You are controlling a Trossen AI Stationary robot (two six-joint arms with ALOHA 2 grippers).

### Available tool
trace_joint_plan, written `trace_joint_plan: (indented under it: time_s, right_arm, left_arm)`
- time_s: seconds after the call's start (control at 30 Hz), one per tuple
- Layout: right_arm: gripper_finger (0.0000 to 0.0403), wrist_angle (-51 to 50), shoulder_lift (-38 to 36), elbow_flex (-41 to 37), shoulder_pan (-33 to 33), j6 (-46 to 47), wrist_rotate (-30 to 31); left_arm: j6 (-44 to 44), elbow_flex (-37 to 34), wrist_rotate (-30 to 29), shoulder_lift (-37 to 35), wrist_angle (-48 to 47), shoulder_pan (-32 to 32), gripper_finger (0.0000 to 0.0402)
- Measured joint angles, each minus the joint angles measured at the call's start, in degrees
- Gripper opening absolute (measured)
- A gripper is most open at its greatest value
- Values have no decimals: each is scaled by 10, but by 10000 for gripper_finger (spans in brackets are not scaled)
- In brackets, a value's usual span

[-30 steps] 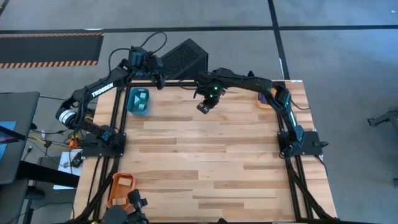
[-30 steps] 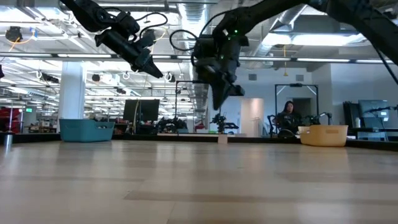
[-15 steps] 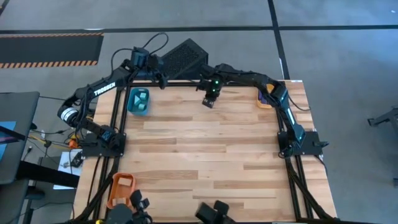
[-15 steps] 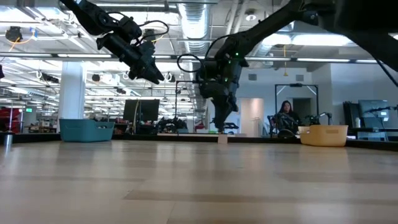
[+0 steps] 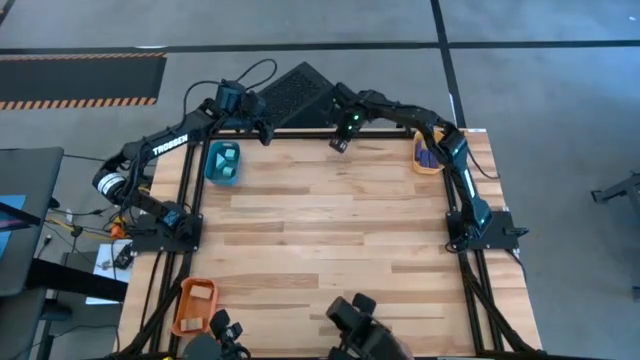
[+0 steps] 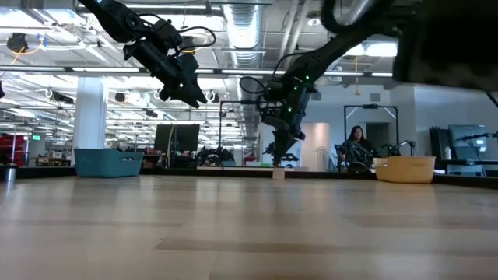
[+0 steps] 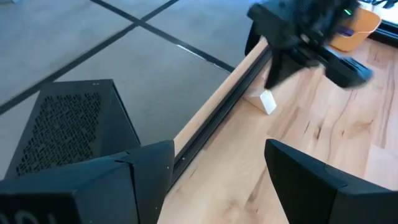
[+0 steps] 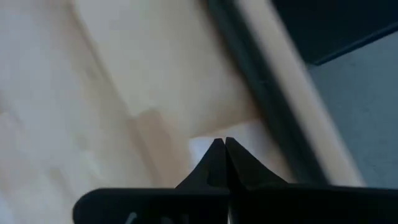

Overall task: Sort & place blocks by color
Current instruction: Put the brown block into the orange bin

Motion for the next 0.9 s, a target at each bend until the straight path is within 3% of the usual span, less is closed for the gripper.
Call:
trace_joint_plan:
  time_s: [0.37,0.63,0.77,0.9]
  right_arm:
    - [1,-69,53,1,-14,-53,-35]
    - [1,-282,38,-2,16,-119,-92]
    - [1,-194,-17,-18,23,-105,-127]
    - [2,-57,-40,-24,33,-71,-80]
  left_arm:
    - [-18,0,-32,0,7,-3,238]
    - [-39,0,-34,0,6,-6,238]
    - [-38,0,-48,0,7,-6,238]
    - [-28,0,-49,0,7,-6,238]
